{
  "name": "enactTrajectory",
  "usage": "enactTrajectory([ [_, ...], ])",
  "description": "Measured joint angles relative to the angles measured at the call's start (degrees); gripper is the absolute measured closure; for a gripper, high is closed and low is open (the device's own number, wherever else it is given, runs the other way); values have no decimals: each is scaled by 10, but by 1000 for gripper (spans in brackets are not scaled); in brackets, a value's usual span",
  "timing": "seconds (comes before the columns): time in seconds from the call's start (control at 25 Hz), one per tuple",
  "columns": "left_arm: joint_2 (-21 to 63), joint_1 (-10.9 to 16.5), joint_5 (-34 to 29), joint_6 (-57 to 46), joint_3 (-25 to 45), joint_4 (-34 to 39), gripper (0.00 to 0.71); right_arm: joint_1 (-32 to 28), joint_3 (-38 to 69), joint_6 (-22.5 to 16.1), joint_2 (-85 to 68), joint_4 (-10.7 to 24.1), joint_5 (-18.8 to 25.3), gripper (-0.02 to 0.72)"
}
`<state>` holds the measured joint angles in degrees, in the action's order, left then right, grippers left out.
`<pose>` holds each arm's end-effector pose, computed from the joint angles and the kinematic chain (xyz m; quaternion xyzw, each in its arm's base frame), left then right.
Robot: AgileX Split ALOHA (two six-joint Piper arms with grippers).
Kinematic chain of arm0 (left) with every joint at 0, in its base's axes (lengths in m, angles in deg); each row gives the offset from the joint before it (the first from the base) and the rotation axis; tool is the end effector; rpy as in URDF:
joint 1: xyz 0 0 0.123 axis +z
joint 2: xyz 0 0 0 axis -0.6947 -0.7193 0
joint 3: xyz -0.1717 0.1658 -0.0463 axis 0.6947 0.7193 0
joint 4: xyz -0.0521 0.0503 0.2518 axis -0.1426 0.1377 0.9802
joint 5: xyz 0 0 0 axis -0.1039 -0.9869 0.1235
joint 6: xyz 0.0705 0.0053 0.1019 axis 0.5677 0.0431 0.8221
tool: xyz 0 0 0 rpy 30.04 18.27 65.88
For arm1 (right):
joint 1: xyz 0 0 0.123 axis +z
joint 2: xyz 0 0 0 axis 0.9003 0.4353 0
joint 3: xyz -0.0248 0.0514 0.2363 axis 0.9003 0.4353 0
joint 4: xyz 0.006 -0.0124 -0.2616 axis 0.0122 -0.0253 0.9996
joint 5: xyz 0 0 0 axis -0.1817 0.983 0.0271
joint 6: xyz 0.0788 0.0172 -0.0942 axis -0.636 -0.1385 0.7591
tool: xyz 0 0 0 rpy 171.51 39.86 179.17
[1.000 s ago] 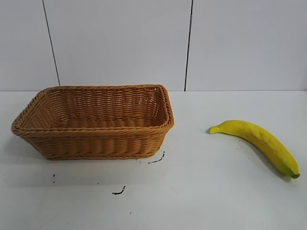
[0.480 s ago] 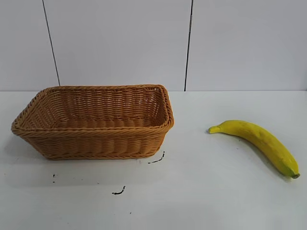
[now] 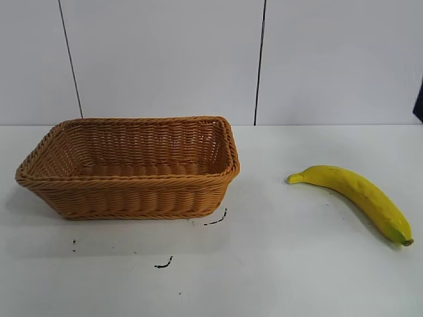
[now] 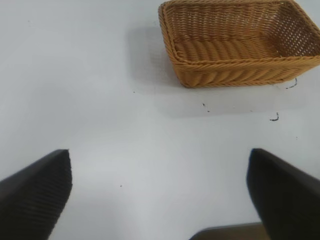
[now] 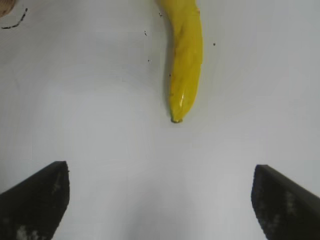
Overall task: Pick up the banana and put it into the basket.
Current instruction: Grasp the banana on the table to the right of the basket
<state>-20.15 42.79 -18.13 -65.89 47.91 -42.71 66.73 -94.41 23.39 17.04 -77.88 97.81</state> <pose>0.0758 -0.0096 0.2653 0.0347 0.8550 -0.0272 0.5167 0.3126 0.0197 0.2047 -0.1455 0.9752 0.0065 0.1665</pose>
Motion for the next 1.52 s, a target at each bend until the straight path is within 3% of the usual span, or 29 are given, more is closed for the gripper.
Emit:
enactTrajectory([
  [0.32,0,0,0,0,0,0,20,0,-44,23,162,-13,-133,11],
  [0.6,0,0,0,0,0,0,20,0,-44,1,272,-13,-228,11],
  [0.8,0,0,0,0,0,0,20,0,-44,-1,313,-13,-261,11],
  [1.28,0,0,0,0,0,0,20,0,-44,-2,348,-11,-274,16],
  [1.4,0,0,0,0,0,0,20,0,-44,-2,348,-5,-274,141],
  [1.52,0,0,0,0,0,0,20,0,-44,-2,348,6,-275,395],
])
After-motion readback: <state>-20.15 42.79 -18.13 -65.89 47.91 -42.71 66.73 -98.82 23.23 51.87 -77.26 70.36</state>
